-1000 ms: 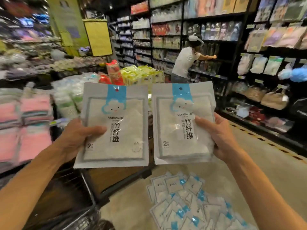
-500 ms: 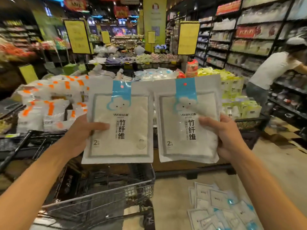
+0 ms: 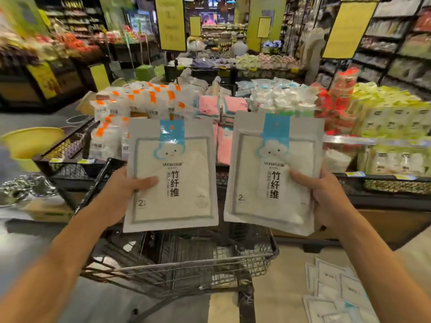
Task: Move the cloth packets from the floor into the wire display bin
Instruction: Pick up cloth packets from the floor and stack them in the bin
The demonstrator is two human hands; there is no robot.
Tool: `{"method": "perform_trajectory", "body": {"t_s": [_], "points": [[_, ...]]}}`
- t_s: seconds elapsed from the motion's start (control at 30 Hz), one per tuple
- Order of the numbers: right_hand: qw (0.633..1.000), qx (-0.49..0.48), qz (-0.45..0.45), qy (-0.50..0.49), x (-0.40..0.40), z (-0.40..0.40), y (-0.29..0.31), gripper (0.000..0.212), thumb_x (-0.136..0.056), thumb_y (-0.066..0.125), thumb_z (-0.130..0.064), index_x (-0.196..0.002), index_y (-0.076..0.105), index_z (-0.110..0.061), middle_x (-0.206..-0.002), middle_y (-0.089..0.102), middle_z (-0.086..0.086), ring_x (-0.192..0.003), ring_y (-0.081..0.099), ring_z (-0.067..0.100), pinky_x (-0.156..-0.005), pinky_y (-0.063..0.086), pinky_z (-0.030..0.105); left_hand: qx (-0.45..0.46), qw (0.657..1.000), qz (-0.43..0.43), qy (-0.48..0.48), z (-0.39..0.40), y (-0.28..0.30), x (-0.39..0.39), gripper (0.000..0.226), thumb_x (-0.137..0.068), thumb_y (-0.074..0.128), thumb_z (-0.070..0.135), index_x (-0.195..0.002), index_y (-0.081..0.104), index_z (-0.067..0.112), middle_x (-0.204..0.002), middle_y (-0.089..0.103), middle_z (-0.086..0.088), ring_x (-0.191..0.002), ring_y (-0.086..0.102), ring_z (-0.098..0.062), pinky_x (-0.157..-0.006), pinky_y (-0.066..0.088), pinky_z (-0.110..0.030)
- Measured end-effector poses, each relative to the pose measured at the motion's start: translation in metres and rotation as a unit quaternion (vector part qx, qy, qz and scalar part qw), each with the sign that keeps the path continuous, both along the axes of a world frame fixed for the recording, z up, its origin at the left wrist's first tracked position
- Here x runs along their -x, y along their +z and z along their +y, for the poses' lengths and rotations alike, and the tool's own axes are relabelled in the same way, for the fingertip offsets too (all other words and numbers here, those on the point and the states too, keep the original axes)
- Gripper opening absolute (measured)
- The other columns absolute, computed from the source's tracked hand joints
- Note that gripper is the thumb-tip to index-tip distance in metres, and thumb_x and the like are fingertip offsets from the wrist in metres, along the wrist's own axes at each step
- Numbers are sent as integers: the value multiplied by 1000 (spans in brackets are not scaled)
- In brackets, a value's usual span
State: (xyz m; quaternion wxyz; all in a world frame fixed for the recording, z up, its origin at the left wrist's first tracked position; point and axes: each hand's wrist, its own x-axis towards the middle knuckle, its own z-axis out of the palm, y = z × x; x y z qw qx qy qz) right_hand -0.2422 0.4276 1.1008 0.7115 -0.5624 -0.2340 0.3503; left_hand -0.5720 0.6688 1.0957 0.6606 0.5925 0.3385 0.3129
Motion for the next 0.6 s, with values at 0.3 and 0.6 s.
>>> {"method": "perform_trajectory", "body": {"t_s": [0.3, 0.6], "points": [[996, 74, 44, 25, -45, 87, -49, 42, -86, 76, -8, -126, 65, -5, -114, 77, 19, -105, 74, 41, -95, 55, 64, 70, 995, 34, 64, 68, -65, -29, 41, -77, 74, 10, -117, 68, 5, -109, 77, -15, -96, 76, -33, -72, 65, -41], [986, 124, 77, 81, -124, 171, -130, 67, -65, 89, -22, -125, 64, -4, -113, 77, 20, -99, 76, 38, -78, 64, 56, 144, 980, 90, 108, 116, -129, -93, 42, -80, 74, 12, -122, 66, 7, -113, 76, -14, -103, 74, -34, -92, 57, -55]]}}
